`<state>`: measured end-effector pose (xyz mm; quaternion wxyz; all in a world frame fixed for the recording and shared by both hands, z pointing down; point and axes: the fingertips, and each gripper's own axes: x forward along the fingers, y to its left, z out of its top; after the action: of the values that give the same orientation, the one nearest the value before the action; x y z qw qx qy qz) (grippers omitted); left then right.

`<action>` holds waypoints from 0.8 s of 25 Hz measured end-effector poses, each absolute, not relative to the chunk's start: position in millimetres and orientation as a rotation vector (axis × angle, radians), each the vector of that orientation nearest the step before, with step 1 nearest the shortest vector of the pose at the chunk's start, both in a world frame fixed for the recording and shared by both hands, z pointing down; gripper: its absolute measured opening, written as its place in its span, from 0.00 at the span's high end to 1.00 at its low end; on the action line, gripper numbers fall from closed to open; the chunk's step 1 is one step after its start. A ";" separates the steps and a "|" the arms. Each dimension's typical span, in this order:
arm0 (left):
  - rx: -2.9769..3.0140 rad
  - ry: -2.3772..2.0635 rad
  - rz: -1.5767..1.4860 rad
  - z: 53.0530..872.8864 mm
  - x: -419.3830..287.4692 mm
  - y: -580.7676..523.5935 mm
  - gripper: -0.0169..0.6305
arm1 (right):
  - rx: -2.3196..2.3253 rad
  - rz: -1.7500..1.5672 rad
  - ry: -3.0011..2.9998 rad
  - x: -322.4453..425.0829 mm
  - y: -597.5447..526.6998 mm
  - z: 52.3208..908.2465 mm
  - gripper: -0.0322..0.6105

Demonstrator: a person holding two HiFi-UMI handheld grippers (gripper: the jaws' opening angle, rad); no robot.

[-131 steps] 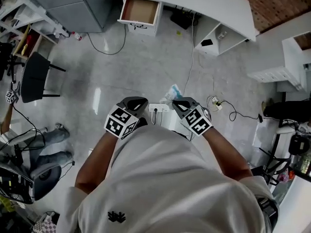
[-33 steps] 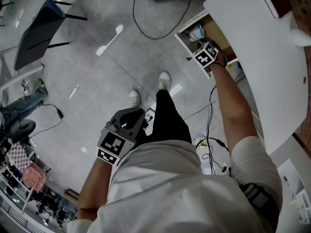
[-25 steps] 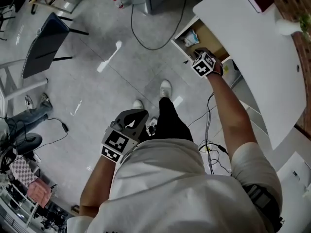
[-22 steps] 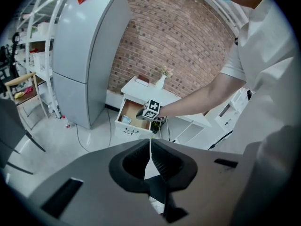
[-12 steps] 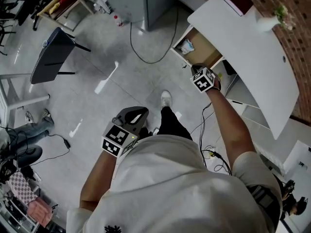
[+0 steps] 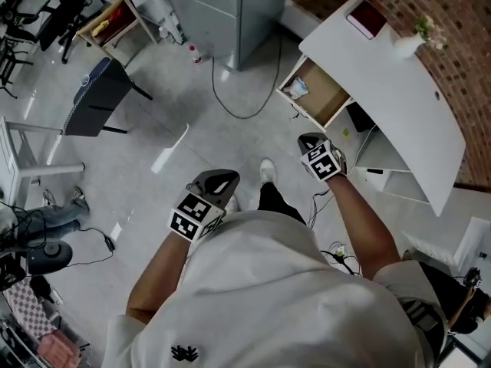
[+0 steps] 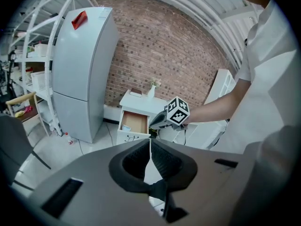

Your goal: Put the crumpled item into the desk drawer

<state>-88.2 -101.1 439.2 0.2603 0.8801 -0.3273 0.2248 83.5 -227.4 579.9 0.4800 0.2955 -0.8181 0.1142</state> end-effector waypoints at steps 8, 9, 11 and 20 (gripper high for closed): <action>2.425 -0.874 0.608 426.2 -117.8 -50.5 0.93 | 0.657 0.310 -2.069 31.5 -125.5 535.8 0.90; 2.428 -0.868 0.610 426.3 -121.0 -43.7 0.93 | 0.652 0.308 -2.080 24.6 -115.0 530.8 0.90; 2.432 -0.860 0.612 426.5 -127.1 -30.4 0.93 | 0.647 0.307 -2.106 12.3 -95.1 521.2 0.90; 2.459 -0.826 0.619 424.2 -138.4 7.9 0.93 | 0.677 0.288 -2.177 -14.7 -38.2 485.0 0.90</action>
<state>-138.4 7.9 424.2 0.2352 0.8962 -0.3010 0.2255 -14.7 -38.2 485.0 0.4095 0.2688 -0.8643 0.1144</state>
